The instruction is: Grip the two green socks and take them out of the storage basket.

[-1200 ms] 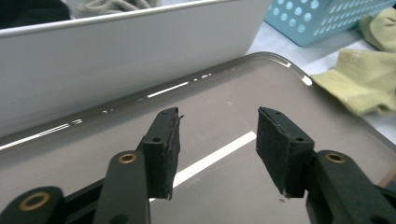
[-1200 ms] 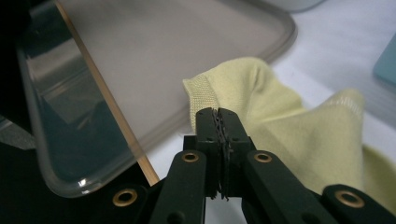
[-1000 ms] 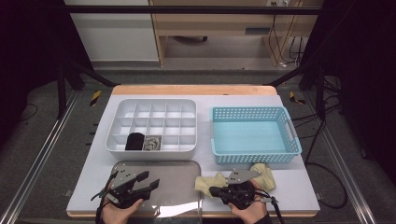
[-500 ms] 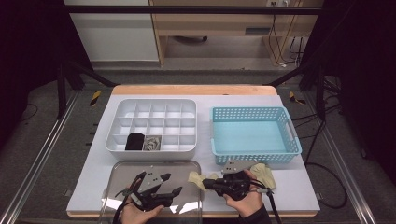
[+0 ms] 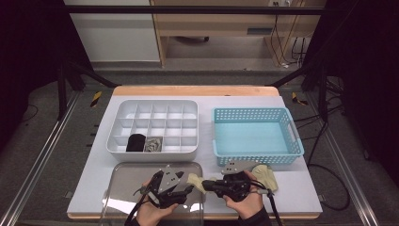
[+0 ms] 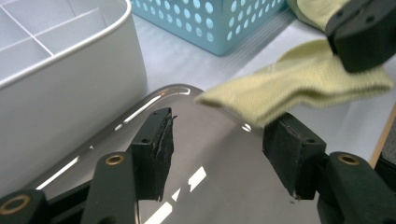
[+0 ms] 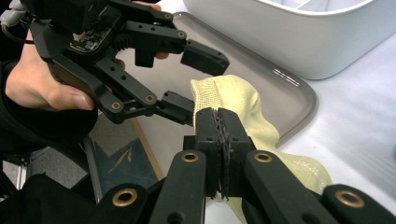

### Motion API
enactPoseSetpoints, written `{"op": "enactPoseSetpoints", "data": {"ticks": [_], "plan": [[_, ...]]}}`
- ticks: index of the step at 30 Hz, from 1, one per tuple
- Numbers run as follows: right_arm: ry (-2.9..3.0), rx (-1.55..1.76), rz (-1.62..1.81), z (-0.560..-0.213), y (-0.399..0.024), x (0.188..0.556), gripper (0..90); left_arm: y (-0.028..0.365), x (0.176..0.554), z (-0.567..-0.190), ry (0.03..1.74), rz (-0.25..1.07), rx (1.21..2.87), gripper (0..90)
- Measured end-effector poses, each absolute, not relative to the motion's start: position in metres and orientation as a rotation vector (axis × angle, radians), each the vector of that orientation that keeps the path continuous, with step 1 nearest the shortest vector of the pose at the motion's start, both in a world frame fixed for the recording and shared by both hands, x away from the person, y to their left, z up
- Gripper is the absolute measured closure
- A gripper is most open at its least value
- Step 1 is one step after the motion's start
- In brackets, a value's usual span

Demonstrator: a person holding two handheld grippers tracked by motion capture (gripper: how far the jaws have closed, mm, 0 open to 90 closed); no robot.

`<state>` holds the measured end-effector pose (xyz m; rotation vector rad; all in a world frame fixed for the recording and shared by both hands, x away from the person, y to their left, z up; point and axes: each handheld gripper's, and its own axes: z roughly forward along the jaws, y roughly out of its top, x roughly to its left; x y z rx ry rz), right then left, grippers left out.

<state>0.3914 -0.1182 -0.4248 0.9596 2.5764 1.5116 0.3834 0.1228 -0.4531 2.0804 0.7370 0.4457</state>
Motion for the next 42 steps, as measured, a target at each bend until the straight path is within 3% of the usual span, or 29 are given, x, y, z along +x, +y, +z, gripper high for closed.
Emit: {"op": "enactPoseSetpoints", "data": {"ticks": [8,13,20,28,34,42], "plan": [[2.590,0.972,1.492,-0.430,-0.110,0.396,87.8,0.122,0.385,-0.455,0.726,0.451,2.088,44.0],[2.557,0.974,1.503,-0.433,-0.110,0.397,82.5,0.122,0.385,-0.457,0.705,0.433,2.099,46.7],[2.464,1.013,1.497,-0.436,-0.135,0.394,76.8,0.118,0.385,-0.459,0.681,0.410,2.114,51.9],[2.456,1.039,1.358,-0.460,-0.167,0.384,68.8,0.114,0.387,-0.463,0.684,0.403,2.125,51.7],[2.517,0.954,1.328,-0.477,-0.157,0.377,63.2,0.117,0.388,-0.462,0.723,0.397,2.097,51.7],[2.556,0.923,1.290,-0.487,-0.144,0.371,63.3,0.129,0.388,-0.461,0.784,0.350,2.046,54.3]]}}
